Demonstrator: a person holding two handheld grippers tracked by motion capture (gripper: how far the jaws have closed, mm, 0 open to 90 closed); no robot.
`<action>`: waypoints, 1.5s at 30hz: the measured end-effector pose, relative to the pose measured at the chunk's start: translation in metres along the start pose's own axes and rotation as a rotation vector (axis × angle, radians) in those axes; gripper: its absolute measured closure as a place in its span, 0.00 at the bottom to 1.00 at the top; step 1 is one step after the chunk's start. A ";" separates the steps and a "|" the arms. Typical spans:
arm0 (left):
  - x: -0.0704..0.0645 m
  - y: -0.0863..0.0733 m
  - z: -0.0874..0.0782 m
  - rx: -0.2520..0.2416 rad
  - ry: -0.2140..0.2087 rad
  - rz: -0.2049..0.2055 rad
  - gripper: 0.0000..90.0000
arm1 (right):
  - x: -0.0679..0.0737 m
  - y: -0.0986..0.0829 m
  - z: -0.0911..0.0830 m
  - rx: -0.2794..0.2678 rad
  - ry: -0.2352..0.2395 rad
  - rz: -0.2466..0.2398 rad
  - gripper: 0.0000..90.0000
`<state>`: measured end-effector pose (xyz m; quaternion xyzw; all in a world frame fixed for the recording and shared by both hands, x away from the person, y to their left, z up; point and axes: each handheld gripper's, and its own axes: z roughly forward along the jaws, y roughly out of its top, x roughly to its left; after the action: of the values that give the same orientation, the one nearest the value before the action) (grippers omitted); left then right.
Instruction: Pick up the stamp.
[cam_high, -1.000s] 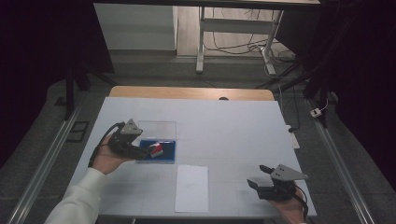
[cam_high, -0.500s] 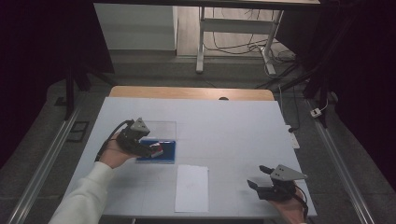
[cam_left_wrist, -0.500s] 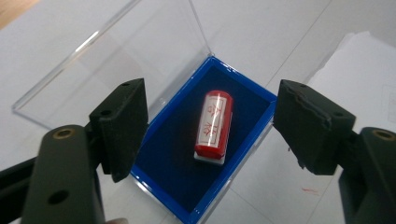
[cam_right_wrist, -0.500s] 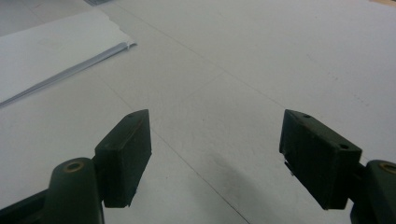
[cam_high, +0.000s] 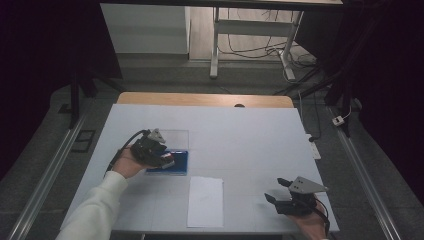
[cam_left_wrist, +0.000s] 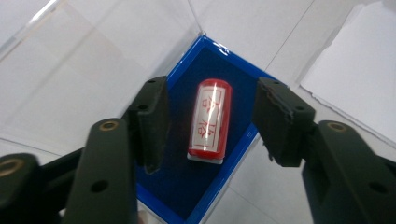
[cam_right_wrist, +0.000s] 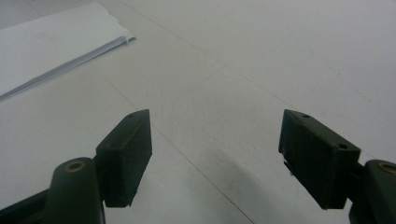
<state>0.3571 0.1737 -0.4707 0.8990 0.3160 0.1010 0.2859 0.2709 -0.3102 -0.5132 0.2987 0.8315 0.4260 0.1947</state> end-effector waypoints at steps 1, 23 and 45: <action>0.000 0.000 0.001 0.004 -0.003 -0.001 0.54 | 0.000 0.000 0.000 0.000 0.000 0.000 0.28; -0.002 0.000 0.006 0.030 -0.008 0.048 0.78 | -0.001 -0.001 -0.001 0.002 -0.007 0.000 0.29; -0.002 0.003 -0.017 -0.014 0.001 0.011 0.78 | -0.001 -0.001 -0.001 0.007 -0.011 0.004 0.29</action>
<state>0.3510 0.1785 -0.4552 0.8986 0.3106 0.1051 0.2915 0.2708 -0.3118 -0.5134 0.3030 0.8314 0.4220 0.1973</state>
